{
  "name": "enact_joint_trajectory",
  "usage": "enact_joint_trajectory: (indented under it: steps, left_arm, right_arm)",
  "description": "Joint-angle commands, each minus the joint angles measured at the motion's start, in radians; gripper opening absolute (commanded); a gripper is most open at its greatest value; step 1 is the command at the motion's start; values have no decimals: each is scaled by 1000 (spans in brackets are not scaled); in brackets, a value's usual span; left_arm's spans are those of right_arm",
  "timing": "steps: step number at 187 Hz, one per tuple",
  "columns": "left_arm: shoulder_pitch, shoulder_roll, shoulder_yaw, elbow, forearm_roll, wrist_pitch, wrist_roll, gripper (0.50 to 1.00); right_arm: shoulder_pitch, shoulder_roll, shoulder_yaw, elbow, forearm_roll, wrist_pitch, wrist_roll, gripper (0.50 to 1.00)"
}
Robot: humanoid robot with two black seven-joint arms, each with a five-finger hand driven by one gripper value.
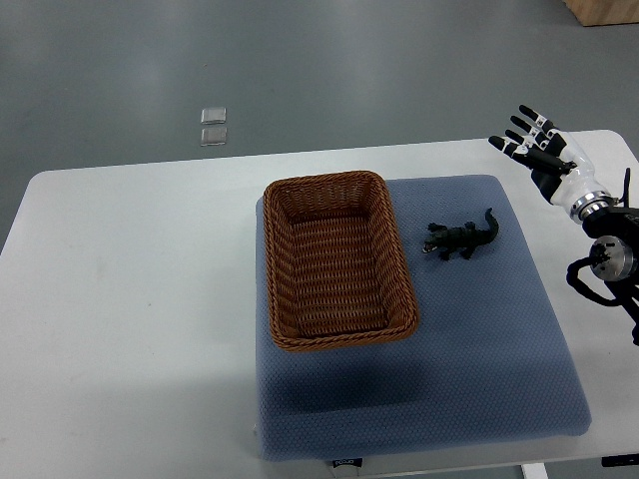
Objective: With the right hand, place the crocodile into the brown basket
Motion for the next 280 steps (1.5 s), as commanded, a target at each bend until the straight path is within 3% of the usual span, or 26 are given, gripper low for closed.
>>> enact_joint_trajectory:
  steps: [1,280]
  left_arm:
    - [0,0,0,0,0,0,0,1000]
    - [0,0,0,0,0,0,0,1000]
  right_arm:
    - [1,0,0,0,0,2,-2,928]
    - [3,-12,-20,15,-41,6,0,928]
